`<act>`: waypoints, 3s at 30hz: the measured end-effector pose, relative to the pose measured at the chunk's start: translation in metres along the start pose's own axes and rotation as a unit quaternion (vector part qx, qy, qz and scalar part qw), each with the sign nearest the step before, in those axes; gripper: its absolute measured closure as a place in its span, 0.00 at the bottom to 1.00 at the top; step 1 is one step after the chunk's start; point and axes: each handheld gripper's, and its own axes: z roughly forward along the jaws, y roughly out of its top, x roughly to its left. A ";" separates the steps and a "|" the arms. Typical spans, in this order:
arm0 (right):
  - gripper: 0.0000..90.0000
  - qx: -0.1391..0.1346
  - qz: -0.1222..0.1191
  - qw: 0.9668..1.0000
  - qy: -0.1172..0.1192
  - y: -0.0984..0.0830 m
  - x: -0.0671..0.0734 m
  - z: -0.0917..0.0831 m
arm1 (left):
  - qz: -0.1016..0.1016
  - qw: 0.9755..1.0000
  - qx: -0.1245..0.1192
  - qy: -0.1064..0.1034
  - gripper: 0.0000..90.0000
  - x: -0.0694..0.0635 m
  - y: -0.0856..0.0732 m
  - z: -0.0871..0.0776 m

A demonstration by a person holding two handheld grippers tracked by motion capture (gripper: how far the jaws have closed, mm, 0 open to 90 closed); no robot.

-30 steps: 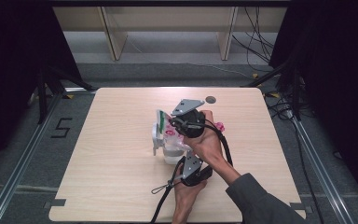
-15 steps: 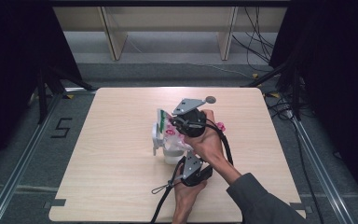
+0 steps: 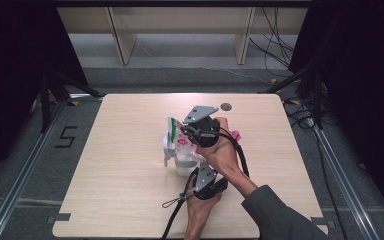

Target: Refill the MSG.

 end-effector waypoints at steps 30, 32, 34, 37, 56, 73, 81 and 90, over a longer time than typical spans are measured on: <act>1.00 0.005 -0.006 1.000 0.000 0.003 0.003 0.004 | -0.004 1.000 -0.001 0.002 0.81 0.001 0.000 -0.001; 1.00 0.005 -0.003 1.000 0.001 0.003 0.003 0.003 | -0.004 1.000 -0.003 0.001 0.81 0.001 0.001 -0.001; 1.00 0.005 -0.003 1.000 -0.002 0.003 0.003 0.003 | -0.005 1.000 -0.002 -0.001 0.81 0.001 0.001 0.000; 1.00 0.007 -0.003 1.000 -0.001 0.003 0.004 0.004 | -0.005 1.000 -0.004 0.000 0.81 0.001 0.002 -0.001; 1.00 0.009 -0.007 1.000 -0.003 0.005 0.005 0.006 | 0.000 1.000 -0.003 0.001 0.81 0.001 0.002 -0.002; 1.00 0.014 0.003 1.000 -0.003 0.004 0.005 0.007 | -0.002 1.000 -0.006 0.001 0.81 0.001 0.001 -0.003; 1.00 0.005 -0.013 1.000 -0.007 0.005 0.003 0.007 | -0.003 1.000 -0.004 0.000 0.81 0.002 0.001 -0.003; 1.00 0.021 -0.012 1.000 -0.007 0.004 0.008 0.009 | -0.041 0.998 -0.038 -0.007 0.81 -0.004 0.000 0.002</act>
